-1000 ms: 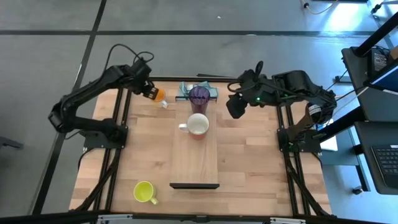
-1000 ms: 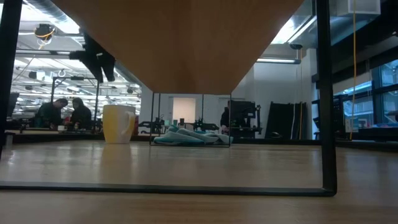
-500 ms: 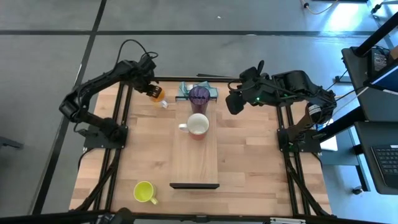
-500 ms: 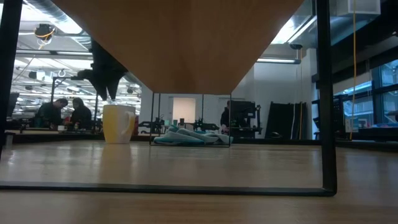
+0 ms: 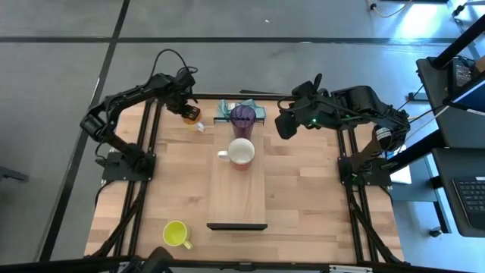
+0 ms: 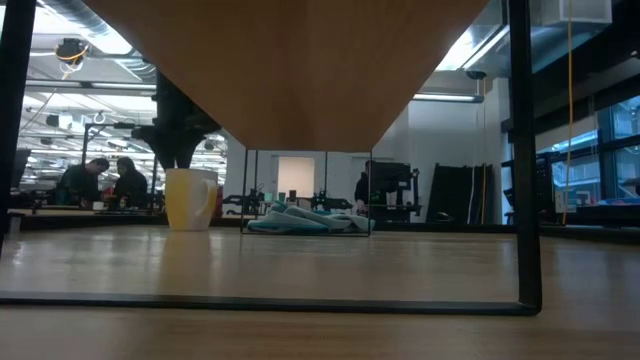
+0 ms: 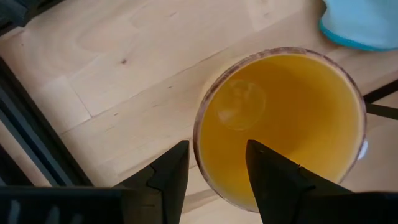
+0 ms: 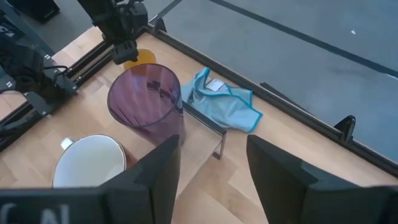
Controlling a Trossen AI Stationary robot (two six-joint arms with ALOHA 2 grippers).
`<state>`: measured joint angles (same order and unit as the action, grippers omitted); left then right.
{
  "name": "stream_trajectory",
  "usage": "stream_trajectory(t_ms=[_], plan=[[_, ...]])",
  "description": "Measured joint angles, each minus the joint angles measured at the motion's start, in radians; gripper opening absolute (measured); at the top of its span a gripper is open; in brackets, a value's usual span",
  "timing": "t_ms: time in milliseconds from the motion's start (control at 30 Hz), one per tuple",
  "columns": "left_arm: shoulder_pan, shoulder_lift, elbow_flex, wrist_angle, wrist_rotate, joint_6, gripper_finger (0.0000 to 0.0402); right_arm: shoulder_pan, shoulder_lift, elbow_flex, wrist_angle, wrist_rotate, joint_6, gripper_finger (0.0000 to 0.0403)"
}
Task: Stack small to large cups/mugs on shelf
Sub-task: Put the yellow cup on the shelf
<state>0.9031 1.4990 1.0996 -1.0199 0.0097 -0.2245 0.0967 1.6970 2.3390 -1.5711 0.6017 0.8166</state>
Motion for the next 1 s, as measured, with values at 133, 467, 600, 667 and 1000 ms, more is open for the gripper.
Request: stream_trajectory(t_ms=[133,467,600,667,1000], plan=[[0.0,0.003,0.0,-0.001,0.0,0.001,0.0154,0.0,0.0,0.0,0.0,0.0,-0.01,0.0186],[0.0,0.003,0.0,-0.018,-0.031,0.021,0.0099,0.0,0.0,0.0,0.0,0.0,-0.013,0.0186],[0.0,0.003,0.0,-0.017,-0.038,0.027,0.0056,-0.002,0.0,0.0,0.0,0.0,-0.013,0.0186],[0.0,0.003,0.0,-0.011,-0.045,0.027,0.0033,-0.002,0.0,0.0,0.0,0.0,-0.014,0.0186],[0.0,0.002,0.0,-0.016,-0.045,0.084,0.0017,-0.001,0.0,0.0,0.0,0.001,-0.013,0.0186]])
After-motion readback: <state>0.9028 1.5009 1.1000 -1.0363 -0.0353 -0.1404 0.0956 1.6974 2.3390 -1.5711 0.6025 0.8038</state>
